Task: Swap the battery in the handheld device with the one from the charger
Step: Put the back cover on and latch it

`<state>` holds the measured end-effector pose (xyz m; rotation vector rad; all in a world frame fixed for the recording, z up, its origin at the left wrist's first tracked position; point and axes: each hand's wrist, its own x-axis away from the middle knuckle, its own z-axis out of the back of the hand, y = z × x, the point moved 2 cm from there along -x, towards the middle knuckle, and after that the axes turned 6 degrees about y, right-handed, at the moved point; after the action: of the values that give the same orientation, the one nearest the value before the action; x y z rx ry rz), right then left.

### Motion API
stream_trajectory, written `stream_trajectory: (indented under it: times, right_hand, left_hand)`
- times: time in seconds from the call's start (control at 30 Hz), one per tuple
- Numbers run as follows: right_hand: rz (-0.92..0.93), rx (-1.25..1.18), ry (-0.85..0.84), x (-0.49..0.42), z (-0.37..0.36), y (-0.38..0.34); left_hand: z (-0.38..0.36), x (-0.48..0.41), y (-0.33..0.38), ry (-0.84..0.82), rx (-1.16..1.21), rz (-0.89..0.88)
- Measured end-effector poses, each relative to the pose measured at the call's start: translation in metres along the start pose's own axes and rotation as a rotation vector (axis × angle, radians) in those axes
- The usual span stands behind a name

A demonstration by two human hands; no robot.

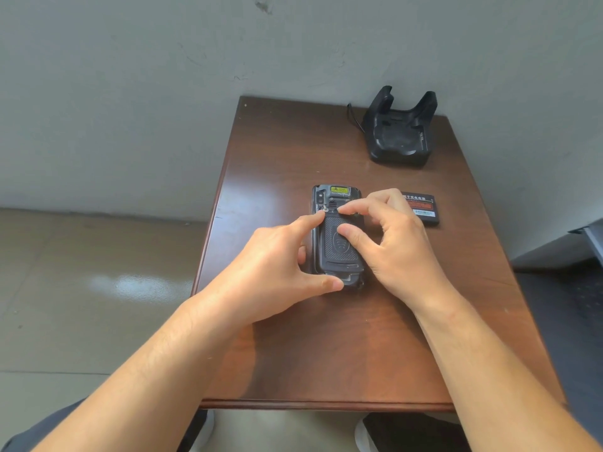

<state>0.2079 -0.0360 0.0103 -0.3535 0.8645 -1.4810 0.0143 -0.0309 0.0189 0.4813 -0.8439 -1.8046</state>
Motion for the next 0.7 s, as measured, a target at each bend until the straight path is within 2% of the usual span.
stream_trajectory:
  times: [0.2, 0.4, 0.7]
  right_hand:
    - [-0.039, 0.013, -0.030, -0.001, 0.001, -0.002]
    - [-0.047, 0.074, 0.009, -0.001, 0.004, -0.002]
    - [-0.037, 0.093, -0.012, -0.003, 0.006, 0.001]
  left_hand:
    - [0.000, -0.002, -0.002, -0.017, -0.017, 0.007]
    - [0.005, -0.006, -0.002, -0.009, 0.021, 0.019]
    - [-0.002, -0.021, -0.009, 0.180, 0.033, -0.044]
